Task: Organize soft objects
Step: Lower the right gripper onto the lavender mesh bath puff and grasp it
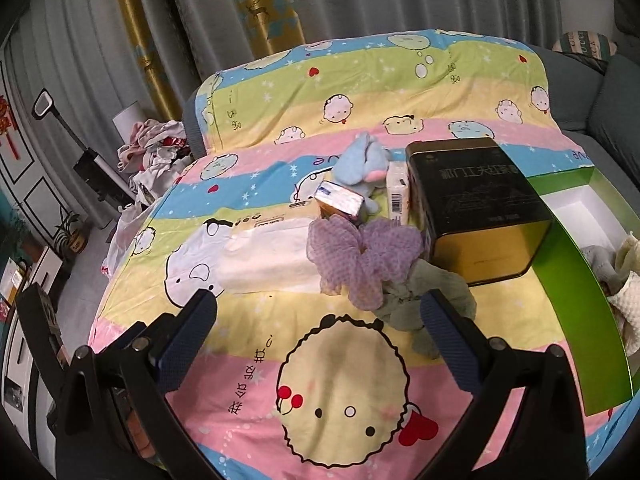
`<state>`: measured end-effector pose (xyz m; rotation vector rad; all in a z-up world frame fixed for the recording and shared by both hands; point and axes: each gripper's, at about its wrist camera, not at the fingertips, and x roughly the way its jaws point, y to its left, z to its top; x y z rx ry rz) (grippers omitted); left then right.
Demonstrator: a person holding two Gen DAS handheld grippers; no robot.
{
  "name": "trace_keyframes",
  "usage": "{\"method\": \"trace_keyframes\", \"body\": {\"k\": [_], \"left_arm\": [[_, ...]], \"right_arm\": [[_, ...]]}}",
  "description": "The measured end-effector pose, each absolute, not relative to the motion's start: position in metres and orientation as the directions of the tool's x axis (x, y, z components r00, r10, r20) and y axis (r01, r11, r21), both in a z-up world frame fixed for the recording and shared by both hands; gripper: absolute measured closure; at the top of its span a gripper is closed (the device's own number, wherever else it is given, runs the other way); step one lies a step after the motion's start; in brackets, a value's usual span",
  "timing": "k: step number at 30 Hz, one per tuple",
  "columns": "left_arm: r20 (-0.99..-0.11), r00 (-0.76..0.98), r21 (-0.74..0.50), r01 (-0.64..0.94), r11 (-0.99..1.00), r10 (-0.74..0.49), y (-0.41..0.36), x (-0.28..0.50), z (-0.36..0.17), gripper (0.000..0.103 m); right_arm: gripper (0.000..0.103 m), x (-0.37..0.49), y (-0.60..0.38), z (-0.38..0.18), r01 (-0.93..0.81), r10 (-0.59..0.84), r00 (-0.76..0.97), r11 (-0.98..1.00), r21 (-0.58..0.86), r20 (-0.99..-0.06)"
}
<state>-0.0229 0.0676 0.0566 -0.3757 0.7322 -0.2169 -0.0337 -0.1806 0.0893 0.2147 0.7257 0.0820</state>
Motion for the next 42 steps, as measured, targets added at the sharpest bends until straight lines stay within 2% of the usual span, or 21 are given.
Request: {"method": "trace_keyframes", "body": {"k": [15, 42], "left_arm": [[-0.604, 0.748, -0.332, 0.077, 0.94, -0.275, 0.059, -0.027, 0.06, 0.001], [-0.602, 0.76, -0.293, 0.077, 0.953, -0.246, 0.055, -0.03, 0.065, 0.001]], "right_arm": [[0.001, -0.03, -0.195, 0.087, 0.042, 0.142, 0.741, 0.966, 0.255, -0.656], [0.001, -0.022, -0.2, 0.08, 0.068, 0.125, 0.71, 0.967, 0.244, -0.693]]}}
